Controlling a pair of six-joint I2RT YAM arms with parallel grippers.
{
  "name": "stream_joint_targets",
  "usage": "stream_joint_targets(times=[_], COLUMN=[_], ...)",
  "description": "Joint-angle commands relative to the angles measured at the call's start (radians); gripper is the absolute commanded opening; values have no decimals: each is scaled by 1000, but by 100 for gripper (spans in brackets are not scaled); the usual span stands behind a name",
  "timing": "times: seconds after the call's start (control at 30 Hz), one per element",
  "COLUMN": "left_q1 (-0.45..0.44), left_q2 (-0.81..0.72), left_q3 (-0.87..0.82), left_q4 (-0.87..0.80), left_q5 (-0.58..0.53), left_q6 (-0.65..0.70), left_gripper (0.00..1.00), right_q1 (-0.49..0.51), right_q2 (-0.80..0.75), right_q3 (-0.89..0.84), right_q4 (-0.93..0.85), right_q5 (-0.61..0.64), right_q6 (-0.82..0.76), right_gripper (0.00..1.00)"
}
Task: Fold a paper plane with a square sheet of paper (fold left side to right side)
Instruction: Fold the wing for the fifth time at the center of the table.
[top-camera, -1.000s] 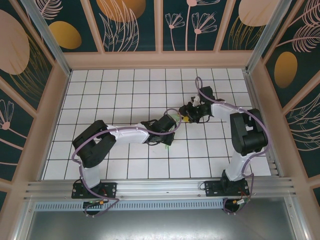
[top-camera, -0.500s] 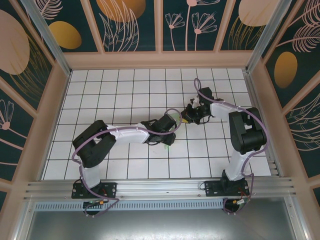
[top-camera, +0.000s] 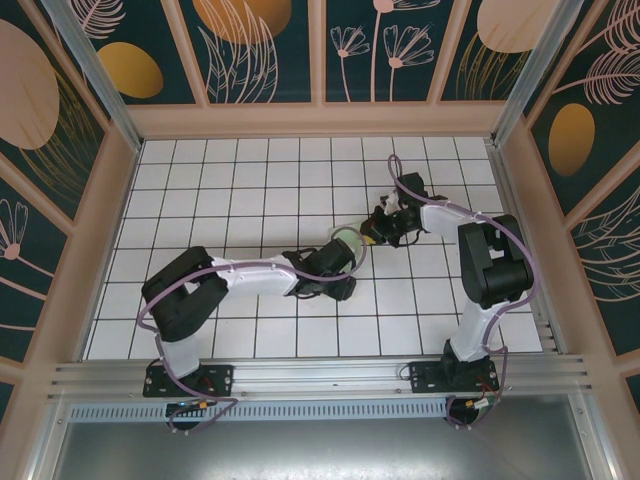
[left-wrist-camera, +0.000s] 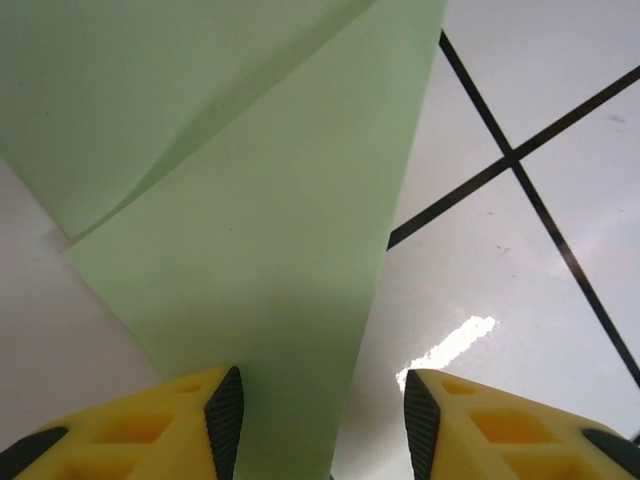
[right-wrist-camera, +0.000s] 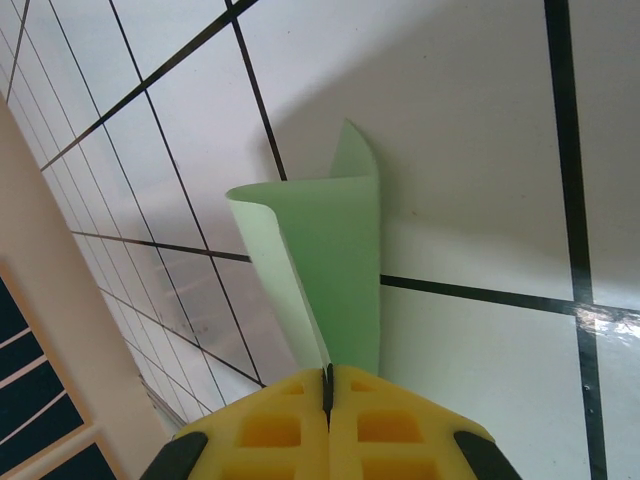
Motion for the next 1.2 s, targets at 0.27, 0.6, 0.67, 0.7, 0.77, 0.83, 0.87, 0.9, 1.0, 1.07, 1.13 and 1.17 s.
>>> stream_joint_targets(times=[0.27, 0.6, 0.67, 0.7, 0.77, 0.83, 0.87, 0.9, 1.0, 1.07, 1.13, 1.17], left_q1=[-58, -97, -100, -101, -103, -105, -105, -105, -105, -104, -105, -105], left_q2=[80, 119, 126, 128, 129, 128, 127, 128, 126, 124, 124, 123], left_q3=[96, 153, 162, 165, 167, 167, 167, 166, 163, 162, 164, 164], left_q4=[-115, -193, -203, -205, -209, -209, -207, -207, -204, -204, -204, -201], left_q5=[-230, -353, -366, -369, -372, -371, -371, -368, -364, -359, -352, -348], left_q6=[36, 55, 56, 57, 58, 59, 59, 59, 58, 58, 58, 56], left_gripper=[48, 42, 39, 38, 36, 33, 30, 28, 23, 20, 17, 16], right_q1=[5, 5, 5, 4, 4, 4, 4, 5, 4, 4, 4, 3], right_q2=[-7, -8, -8, -9, -9, -9, -7, -7, -6, -6, -7, -7], right_q3=[26, 27, 28, 26, 28, 28, 28, 30, 31, 32, 36, 39], right_q4=[-33, -33, -33, -33, -35, -37, -39, -41, -47, -47, -47, -48], right_q5=[-20, -20, -21, -22, -20, -18, -16, -14, -8, -8, -6, -5], right_q6=[-10, -10, -10, -10, -13, -14, -17, -17, -23, -28, -32, -37], right_gripper=[4, 4, 5, 5, 4, 4, 4, 4, 4, 5, 5, 6])
